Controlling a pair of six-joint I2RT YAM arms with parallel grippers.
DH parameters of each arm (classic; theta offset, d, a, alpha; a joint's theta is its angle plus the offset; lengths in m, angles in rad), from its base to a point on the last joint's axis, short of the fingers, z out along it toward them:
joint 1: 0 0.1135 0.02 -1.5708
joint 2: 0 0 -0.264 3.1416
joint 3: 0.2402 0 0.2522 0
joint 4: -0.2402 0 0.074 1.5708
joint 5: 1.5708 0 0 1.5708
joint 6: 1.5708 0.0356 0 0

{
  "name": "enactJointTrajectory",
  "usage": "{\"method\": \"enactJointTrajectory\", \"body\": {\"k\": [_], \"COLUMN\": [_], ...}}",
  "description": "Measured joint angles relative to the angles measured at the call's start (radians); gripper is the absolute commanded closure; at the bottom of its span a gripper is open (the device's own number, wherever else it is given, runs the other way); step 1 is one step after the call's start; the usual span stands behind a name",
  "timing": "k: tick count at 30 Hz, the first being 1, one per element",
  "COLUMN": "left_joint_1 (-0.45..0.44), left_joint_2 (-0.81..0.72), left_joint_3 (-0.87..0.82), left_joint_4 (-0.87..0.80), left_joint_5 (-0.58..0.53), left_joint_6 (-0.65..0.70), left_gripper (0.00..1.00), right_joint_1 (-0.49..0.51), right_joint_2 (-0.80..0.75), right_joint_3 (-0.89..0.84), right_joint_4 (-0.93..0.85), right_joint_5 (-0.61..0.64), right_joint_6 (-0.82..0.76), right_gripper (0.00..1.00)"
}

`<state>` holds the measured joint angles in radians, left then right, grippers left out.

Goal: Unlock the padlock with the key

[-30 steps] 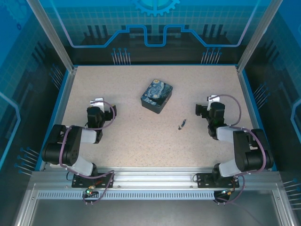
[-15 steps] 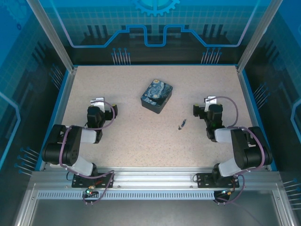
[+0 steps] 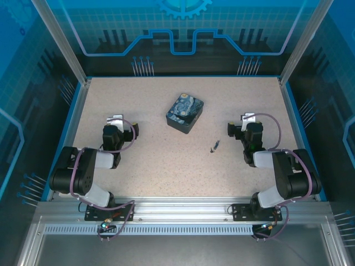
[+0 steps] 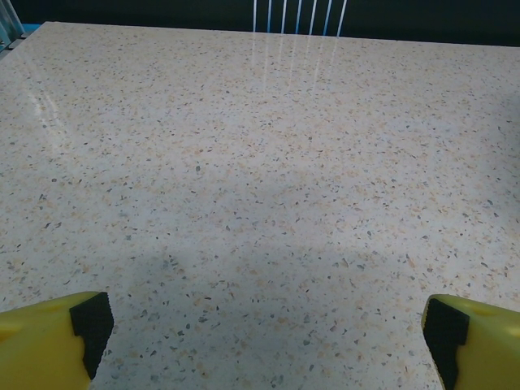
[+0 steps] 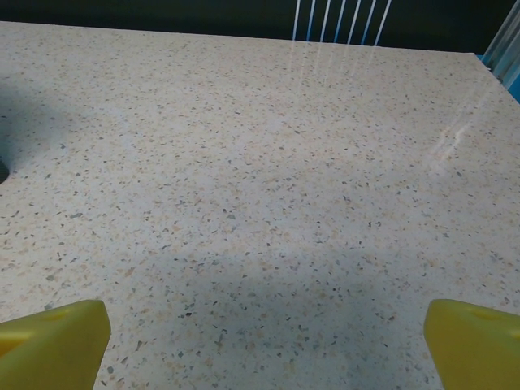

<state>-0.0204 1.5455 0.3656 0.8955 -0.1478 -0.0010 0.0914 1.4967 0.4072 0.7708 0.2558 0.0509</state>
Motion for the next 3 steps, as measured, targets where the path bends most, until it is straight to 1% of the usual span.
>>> {"method": "enactJointTrajectory", "body": {"k": [3], "left_joint_1": [0.000], "left_joint_2": [0.000], "left_joint_3": [0.000], "left_joint_4": [0.000], "left_joint_5": [0.000], "left_joint_6": [0.000], "left_gripper": [0.01], "right_joint_1": [-0.002], "right_joint_2": [0.000], "right_joint_3": [0.000], "right_joint_4": [0.001], "right_joint_5": [-0.006], "right_joint_6": [0.000], "right_gripper": [0.00]}}
